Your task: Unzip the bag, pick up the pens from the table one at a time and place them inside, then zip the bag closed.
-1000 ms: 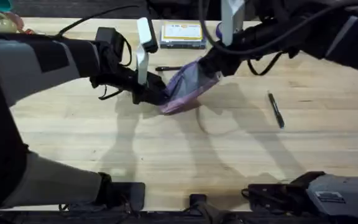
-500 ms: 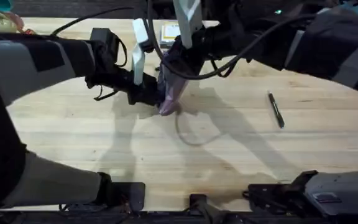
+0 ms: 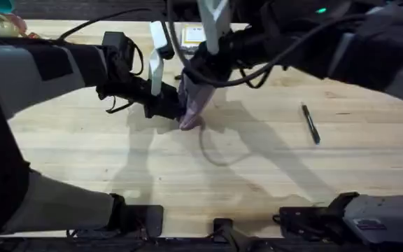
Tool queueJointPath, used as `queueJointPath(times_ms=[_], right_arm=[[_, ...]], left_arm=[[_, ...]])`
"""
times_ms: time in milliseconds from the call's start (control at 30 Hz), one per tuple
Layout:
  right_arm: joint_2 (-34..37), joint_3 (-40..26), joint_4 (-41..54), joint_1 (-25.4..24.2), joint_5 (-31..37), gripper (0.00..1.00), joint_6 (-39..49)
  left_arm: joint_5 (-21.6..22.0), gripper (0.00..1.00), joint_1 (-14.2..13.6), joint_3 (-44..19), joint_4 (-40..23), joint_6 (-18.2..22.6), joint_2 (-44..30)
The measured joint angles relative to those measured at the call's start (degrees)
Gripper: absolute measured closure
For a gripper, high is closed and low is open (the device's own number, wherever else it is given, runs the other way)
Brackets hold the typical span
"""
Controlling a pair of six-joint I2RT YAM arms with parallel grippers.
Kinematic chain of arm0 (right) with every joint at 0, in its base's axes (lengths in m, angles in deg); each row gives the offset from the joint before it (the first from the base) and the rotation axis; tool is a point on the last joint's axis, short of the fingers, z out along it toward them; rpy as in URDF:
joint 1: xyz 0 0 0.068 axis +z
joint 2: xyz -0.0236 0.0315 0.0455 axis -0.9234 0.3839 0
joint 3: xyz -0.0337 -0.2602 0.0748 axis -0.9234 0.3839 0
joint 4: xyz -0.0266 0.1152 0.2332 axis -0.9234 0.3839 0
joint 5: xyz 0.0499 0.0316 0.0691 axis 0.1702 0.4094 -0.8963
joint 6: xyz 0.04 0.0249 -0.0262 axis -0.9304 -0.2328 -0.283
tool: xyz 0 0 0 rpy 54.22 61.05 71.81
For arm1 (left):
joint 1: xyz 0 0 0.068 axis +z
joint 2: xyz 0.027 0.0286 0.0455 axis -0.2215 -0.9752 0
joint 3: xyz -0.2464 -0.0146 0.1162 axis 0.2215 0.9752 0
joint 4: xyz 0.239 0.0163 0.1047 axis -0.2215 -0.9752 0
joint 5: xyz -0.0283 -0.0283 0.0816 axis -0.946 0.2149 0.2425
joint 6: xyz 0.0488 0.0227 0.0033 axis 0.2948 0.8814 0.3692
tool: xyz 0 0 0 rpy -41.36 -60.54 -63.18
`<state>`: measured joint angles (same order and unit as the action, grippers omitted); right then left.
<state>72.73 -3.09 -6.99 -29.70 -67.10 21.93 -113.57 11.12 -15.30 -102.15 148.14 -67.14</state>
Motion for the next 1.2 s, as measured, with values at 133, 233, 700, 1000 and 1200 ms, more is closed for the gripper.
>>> queueJointPath(times_ms=[133, 233, 700, 1000, 1200], right_arm=[[-4.4, 0.0, 6.2, -2.3, -2.4, 0.777, -0.9], [-8.6, 0.0, 11.0, -4.4, -4.1, 0.35, -1.1], [-32.1, 0.0, 23.5, -7.4, 6.3, 0.003, 0.5], [-31.7, 0.0, 31.5, -7.4, 7.4, 0.003, 0.7], [-31.4, 0.0, 35.0, -10.8, 7.6, 0.003, 0.7]], left_arm=[[-0.8, 0.958, -0.8, 0.0, 0.6, 0.0, 0.0], [-1.2, 0.958, -1.8, 0.0, 1.3, 0.0, 0.0], [-4.7, 0.958, -3.9, 0.0, 1.5, 0.0, -0.1], [-4.7, 0.958, -3.9, 0.0, 1.5, 0.0, -0.1], [-4.7, 0.958, -3.9, 0.0, 1.5, 0.0, -0.1]])
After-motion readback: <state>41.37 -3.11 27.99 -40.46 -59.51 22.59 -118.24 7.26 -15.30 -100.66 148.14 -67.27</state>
